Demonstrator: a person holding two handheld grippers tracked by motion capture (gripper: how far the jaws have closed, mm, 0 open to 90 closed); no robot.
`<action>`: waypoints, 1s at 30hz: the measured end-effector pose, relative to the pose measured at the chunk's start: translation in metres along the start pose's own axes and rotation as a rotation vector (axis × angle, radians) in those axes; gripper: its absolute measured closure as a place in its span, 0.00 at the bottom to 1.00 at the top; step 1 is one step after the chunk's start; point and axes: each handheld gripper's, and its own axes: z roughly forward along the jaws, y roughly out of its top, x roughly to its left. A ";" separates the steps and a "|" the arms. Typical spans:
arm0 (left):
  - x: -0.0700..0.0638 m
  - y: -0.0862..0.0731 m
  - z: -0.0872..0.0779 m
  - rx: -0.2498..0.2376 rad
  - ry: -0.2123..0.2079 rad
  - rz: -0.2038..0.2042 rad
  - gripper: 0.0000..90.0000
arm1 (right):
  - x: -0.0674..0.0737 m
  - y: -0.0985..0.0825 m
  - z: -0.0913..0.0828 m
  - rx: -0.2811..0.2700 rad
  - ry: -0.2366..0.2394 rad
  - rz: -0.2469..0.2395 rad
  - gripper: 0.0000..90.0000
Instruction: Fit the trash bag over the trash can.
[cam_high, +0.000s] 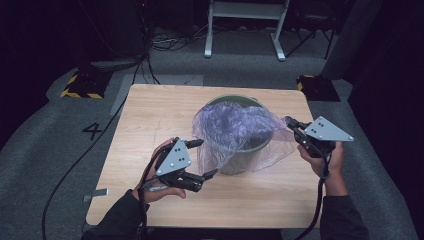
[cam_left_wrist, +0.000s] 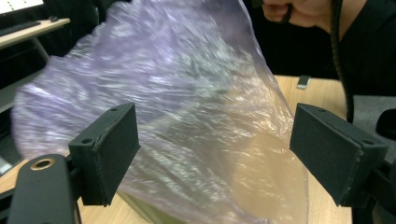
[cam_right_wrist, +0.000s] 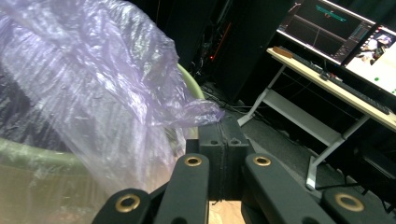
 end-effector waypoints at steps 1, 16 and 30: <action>0.000 0.000 0.004 0.012 0.007 0.004 0.17 | 0.001 0.001 0.001 0.002 0.002 -0.002 1.00; 0.024 -0.006 0.008 0.026 0.126 -0.011 0.71 | 0.001 0.002 -0.003 -0.010 0.019 0.004 1.00; -0.015 0.020 0.003 -0.035 -0.006 0.030 0.20 | 0.007 0.004 0.001 0.002 0.029 -0.002 0.99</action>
